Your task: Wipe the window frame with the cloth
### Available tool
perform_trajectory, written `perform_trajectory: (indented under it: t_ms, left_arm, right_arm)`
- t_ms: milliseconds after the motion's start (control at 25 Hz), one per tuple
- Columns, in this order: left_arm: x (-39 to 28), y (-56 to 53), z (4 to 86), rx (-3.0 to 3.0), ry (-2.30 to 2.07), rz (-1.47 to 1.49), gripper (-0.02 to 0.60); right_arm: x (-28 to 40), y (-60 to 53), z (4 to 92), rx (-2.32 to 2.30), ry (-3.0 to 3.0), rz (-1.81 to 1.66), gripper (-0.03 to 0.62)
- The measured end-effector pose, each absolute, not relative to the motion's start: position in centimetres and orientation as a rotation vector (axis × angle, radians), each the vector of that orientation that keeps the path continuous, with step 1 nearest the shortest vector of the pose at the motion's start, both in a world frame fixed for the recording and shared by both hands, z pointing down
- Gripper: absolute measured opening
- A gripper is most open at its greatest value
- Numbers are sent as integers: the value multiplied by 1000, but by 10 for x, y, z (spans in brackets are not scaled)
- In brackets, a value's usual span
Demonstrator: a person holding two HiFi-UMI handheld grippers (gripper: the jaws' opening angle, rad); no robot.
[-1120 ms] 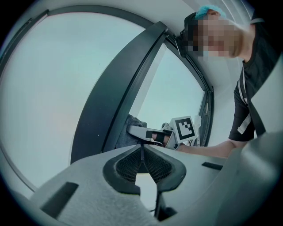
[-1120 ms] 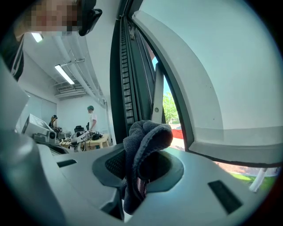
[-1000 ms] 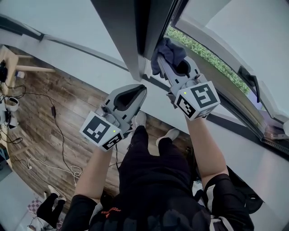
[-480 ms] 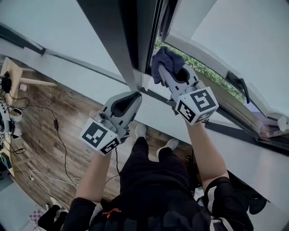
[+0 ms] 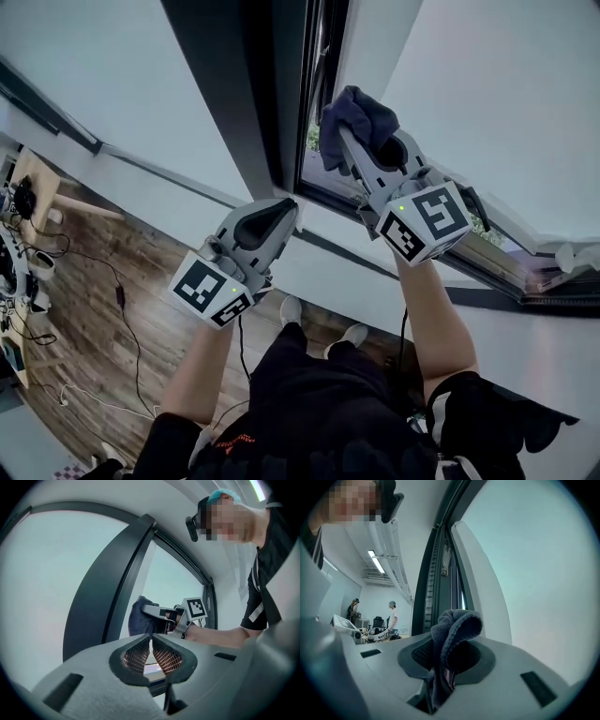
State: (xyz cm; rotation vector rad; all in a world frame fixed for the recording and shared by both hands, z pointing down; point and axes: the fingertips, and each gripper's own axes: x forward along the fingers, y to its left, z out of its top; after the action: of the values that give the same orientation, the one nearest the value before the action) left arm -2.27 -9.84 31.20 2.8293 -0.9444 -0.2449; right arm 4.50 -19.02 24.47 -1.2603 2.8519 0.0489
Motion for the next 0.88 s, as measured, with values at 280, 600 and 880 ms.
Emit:
perform_trajectory:
  t_ms: [280,600,880]
  left_arm:
    - [-14,-104,263,2932,-928,-307,35]
    - [-15,-103,241,2972,-917,-336,35]
    - [-24,-103,228,3002,-920,-352,35]
  right_arm:
    - [39,-189,156,-1213,2794,273,80]
    - [25,-187,83,-1185,2740,469,80]
    - [18,-187,43,-1188,2689,559,80]
